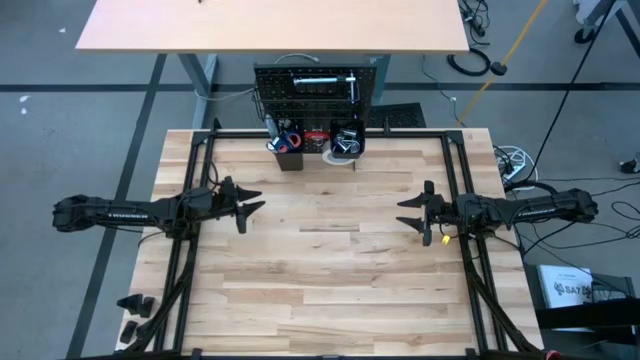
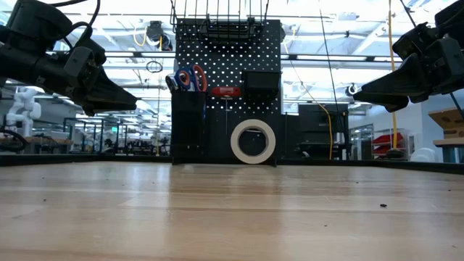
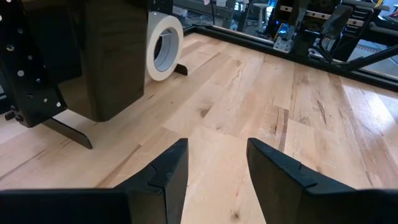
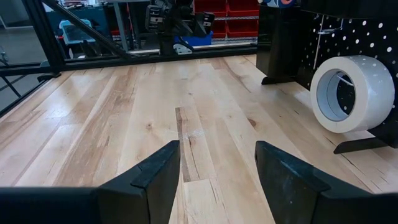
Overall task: Hang tools onto peg board
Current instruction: Return to Home Position
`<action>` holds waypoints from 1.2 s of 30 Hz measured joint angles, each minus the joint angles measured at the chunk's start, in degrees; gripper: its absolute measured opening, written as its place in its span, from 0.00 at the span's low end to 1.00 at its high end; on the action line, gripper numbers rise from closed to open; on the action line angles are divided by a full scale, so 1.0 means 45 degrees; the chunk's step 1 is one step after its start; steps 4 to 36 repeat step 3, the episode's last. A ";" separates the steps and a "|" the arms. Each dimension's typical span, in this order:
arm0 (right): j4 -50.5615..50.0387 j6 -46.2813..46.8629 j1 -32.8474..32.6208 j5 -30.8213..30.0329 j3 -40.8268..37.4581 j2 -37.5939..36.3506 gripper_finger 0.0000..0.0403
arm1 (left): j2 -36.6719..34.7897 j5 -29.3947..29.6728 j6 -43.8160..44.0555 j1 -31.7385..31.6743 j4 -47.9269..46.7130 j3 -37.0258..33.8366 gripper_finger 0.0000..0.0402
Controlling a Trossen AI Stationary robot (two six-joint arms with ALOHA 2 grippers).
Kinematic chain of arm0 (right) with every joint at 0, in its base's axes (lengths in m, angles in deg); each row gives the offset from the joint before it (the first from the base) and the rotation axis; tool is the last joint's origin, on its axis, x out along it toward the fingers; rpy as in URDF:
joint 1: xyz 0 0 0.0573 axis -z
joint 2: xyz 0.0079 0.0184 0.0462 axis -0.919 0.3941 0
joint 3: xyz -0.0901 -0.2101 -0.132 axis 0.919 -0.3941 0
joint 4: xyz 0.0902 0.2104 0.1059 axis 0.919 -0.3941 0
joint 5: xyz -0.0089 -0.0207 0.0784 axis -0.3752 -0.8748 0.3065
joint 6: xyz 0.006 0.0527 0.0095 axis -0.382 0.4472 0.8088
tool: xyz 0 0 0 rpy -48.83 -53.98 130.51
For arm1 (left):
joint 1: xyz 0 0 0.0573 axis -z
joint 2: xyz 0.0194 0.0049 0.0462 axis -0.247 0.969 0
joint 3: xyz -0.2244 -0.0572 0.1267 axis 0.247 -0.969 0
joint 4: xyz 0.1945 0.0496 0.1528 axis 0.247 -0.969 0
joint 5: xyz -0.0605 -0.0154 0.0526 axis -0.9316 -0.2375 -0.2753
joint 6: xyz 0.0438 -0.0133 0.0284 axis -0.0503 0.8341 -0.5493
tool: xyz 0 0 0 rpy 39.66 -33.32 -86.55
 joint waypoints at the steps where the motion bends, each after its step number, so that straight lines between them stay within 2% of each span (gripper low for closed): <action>1: 0.0000 -0.0002 0.0000 0.0000 0.0000 0.0000 0.50 | 0.0000 0.0000 0.0000 0.0000 0.0001 0.0000 0.40; 36: -0.0001 0.0001 0.0003 0.0000 0.0000 0.0000 0.50 | 0.0003 0.0000 0.0002 0.0000 0.0000 0.0000 0.40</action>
